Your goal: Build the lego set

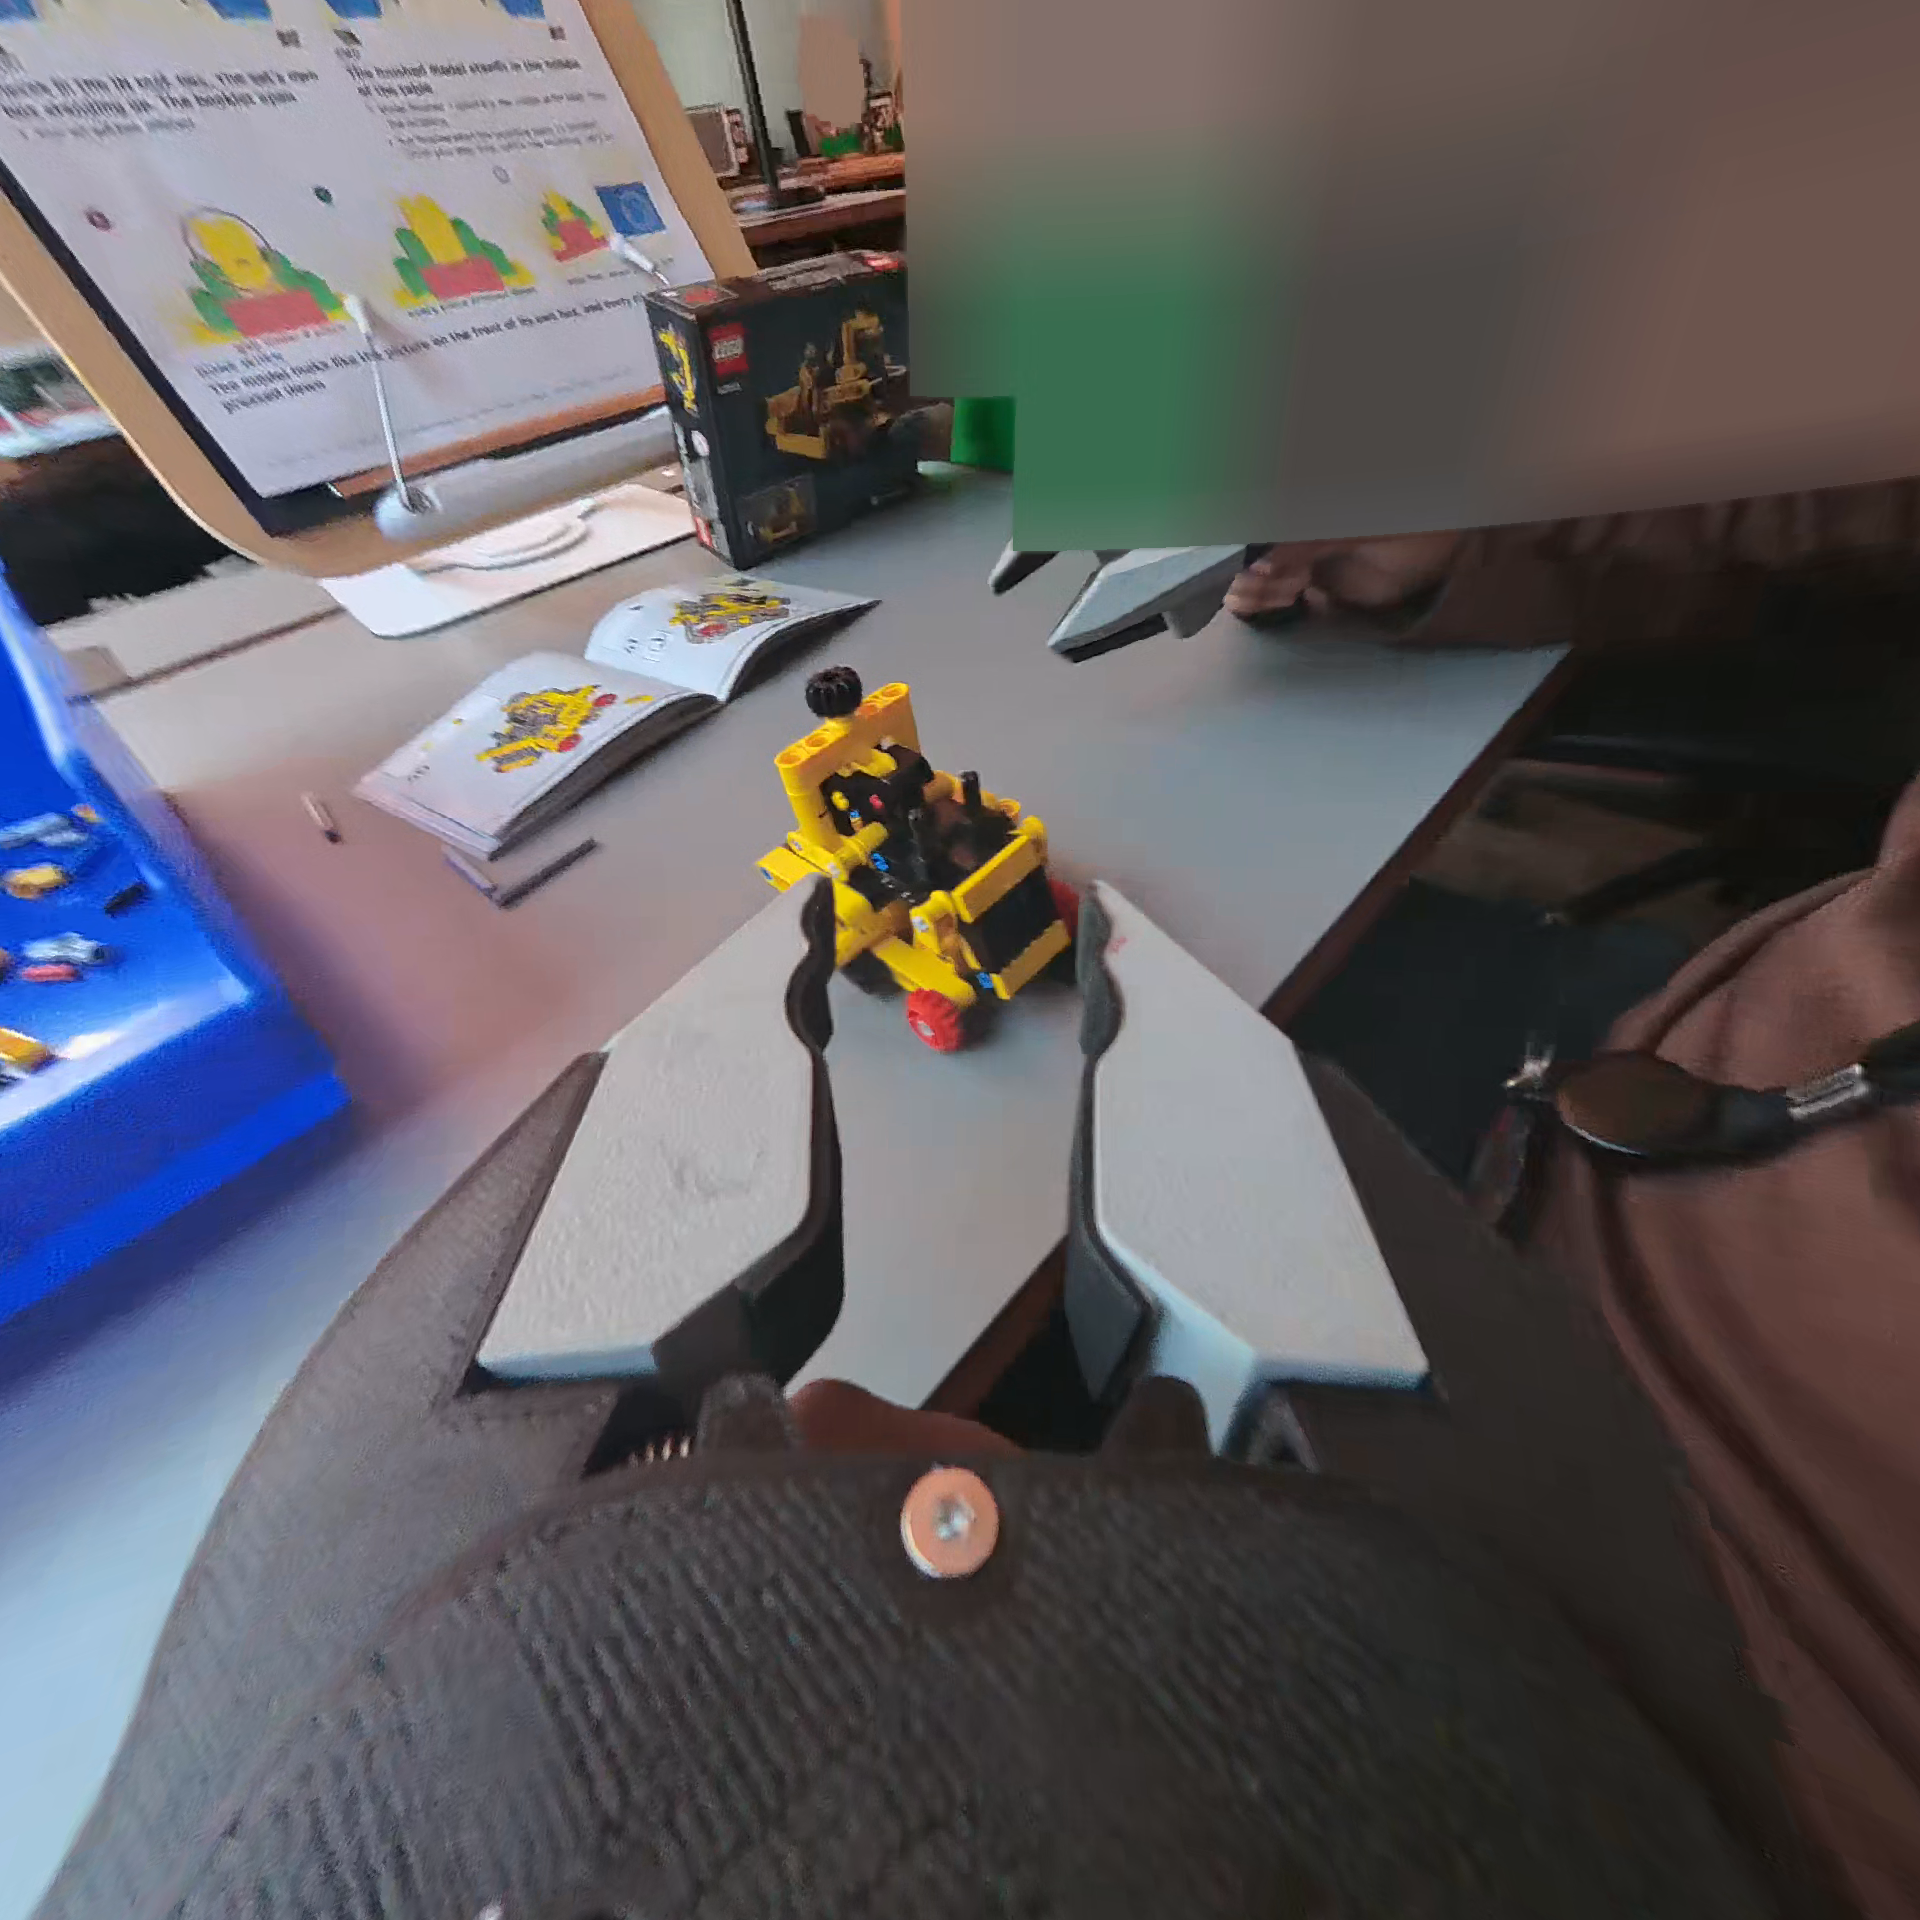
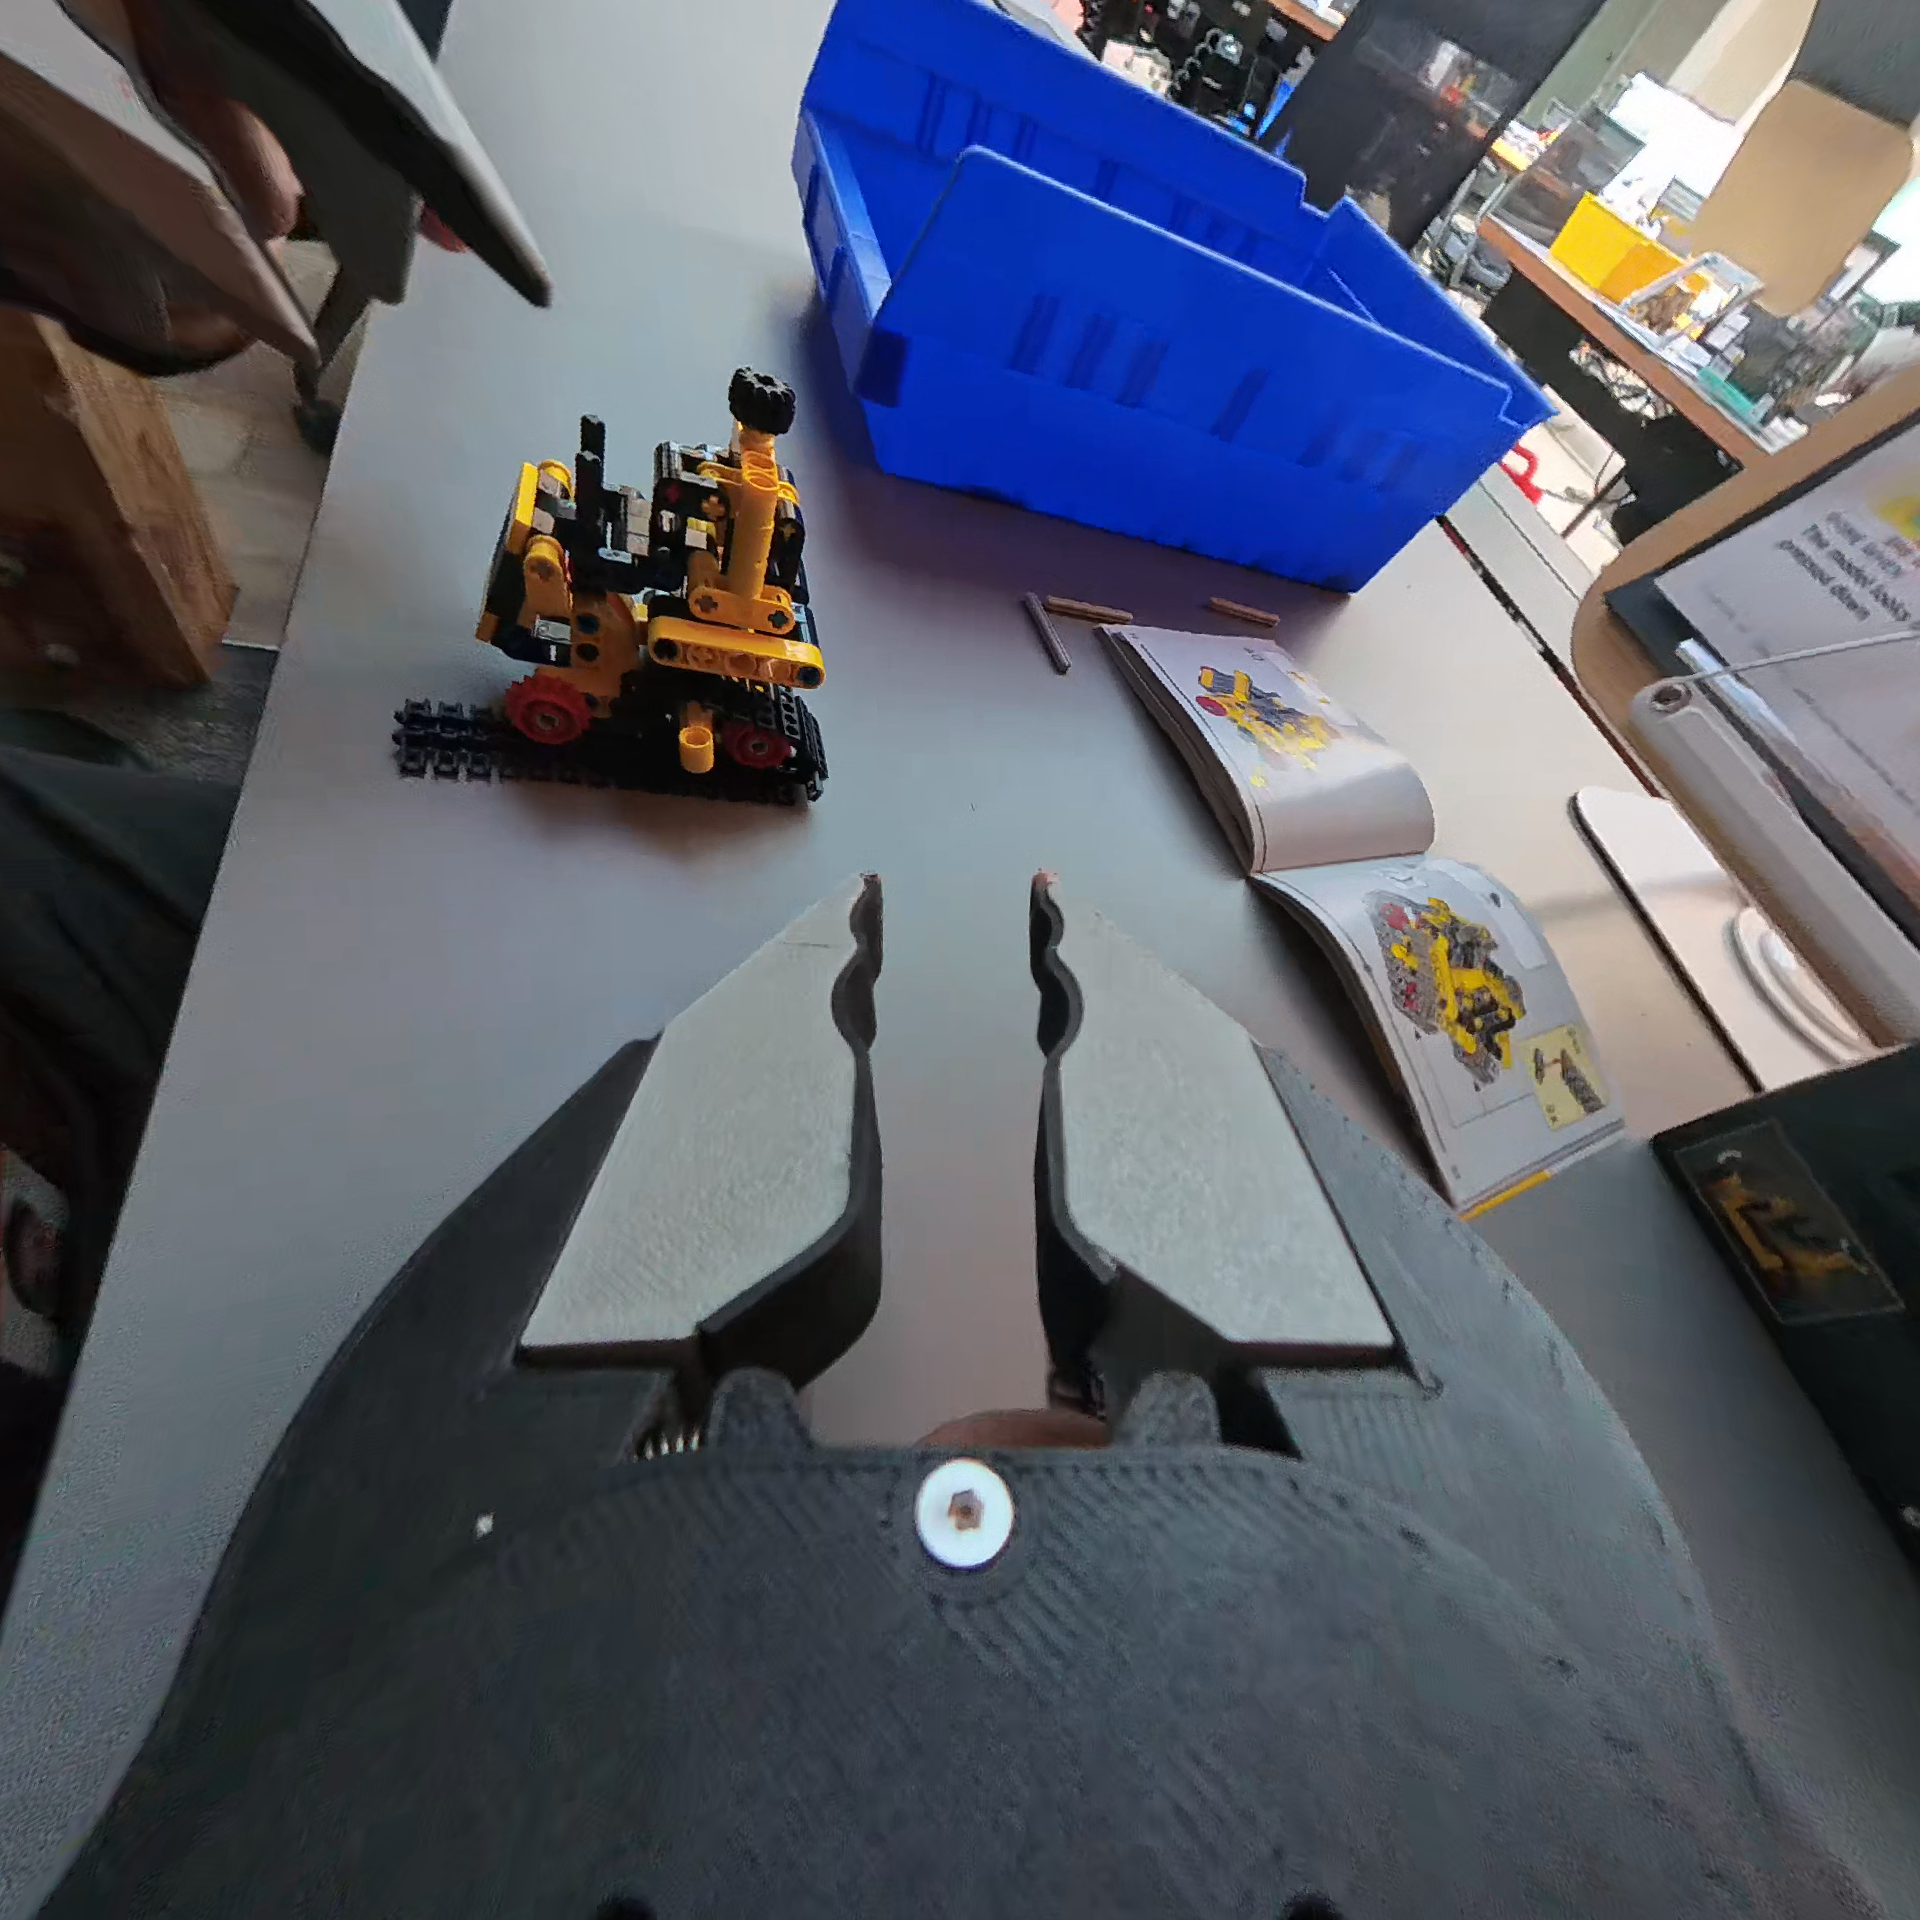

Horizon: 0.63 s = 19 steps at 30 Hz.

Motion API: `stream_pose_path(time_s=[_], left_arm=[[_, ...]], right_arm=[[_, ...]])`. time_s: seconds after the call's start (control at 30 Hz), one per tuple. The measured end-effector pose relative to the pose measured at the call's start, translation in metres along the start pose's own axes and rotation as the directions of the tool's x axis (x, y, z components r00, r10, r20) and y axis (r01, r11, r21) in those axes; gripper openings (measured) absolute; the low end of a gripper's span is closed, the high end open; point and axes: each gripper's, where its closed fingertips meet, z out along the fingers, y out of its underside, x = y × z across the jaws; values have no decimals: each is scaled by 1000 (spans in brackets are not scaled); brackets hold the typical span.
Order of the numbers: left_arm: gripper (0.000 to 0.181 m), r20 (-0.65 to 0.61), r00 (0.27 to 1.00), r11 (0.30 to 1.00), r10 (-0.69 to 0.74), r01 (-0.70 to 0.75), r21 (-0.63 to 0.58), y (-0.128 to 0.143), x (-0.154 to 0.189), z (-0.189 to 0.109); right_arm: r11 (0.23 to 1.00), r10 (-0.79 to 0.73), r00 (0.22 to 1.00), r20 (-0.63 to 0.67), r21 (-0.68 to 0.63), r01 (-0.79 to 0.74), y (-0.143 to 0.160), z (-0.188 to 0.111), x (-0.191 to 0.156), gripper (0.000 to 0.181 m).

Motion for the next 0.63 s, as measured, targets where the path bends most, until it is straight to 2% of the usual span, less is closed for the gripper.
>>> stream_pose_path(time_s=[0.07,0.13,0.27,0.3,0.33,0.43,0.53,0.63], left_arm=[[43,21,995,995,97,-97,-17,0,-5,2],[43,-7,991,991,131,-131,-5,-3,-9,1],[36,31,998,998,51,-52,19,-8,-50,1],[41,-34,999,1000,-3,4,12,-10,-53,3],[42,-35,999,999,-31,32,37,-16,-63,5],[34,2,1000,993,-13,13,116,-30,-91,12],[35,-81,996,995,-35,42,85,-22,-93,28],[33,-160,982,982,-95,119,148,-32,-93,31]], right_arm=[[998,-59,998,-6,21,59,-2,5,4,24],[996,-72,997,-7,56,72,-7,8,8,24],[990,11,1000,8,139,-12,-16,6,21,24],[985,48,999,19,165,-50,-19,4,25,24],[977,87,996,29,191,-91,-21,1,29,24],[950,169,984,58,258,-179,-27,-7,39,24],[943,180,980,81,270,-196,-27,-9,41,24],[948,164,982,98,261,-184,-26,-7,40,24]])
